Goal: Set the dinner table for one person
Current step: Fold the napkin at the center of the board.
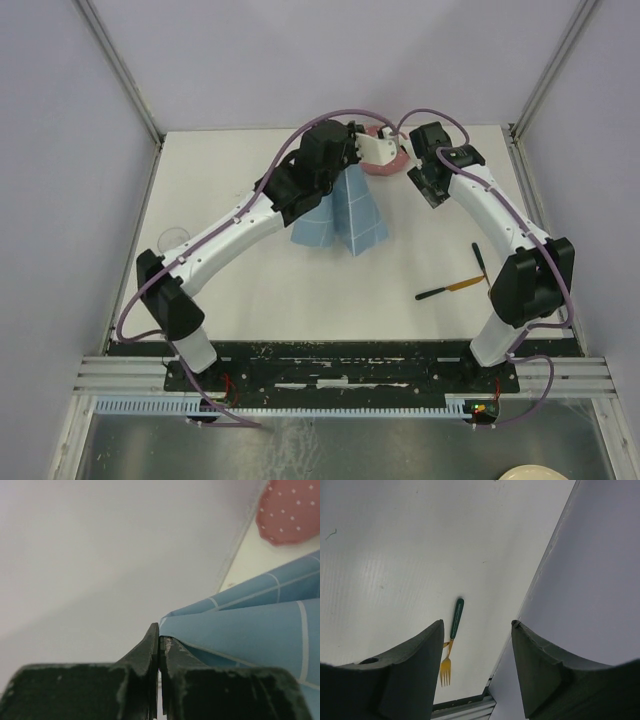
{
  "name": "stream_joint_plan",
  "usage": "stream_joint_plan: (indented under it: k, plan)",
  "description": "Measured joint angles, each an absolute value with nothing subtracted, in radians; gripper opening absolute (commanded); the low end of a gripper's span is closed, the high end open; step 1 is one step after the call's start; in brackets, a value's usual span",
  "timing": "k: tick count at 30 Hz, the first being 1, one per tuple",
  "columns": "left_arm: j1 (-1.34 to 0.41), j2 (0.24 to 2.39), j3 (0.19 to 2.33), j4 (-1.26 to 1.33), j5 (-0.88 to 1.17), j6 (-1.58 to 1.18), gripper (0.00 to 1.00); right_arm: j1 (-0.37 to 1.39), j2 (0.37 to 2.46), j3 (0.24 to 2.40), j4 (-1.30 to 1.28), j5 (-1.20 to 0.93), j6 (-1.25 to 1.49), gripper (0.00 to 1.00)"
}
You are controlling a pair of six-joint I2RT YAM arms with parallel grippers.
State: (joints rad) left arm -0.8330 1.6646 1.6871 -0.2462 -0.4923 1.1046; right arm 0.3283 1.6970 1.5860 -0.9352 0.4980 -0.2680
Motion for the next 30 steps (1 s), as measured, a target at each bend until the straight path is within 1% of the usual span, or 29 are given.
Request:
stream_joint_plan:
  k: [7, 12, 14, 22, 30]
  plan:
    - [-0.847, 1.811, 1.990, -0.253, -0.536, 1.106, 0.03, 0.322, 1.705, 1.594, -0.942, 0.498, -0.259, 0.64]
    - [-0.878, 1.968, 2.246, -0.242, -0.576, 1.128, 0.03, 0.316, 1.716, 1.601, -0.944, 0.498, -0.255, 0.64]
    - [-0.889, 2.020, 2.314, -0.230, -0.589, 1.150, 0.03, 0.313, 1.717, 1.601, -0.944, 0.498, -0.255, 0.64]
    - [-0.936, 2.085, 2.338, -0.209, -0.592, 1.192, 0.03, 0.307, 1.750, 1.615, -0.947, 0.524, -0.250, 0.64]
    - [-0.994, 2.084, 2.340, -0.218, -0.538, 0.983, 0.03, 0.235, 1.760, 1.628, -0.957, 0.554, -0.219, 0.63]
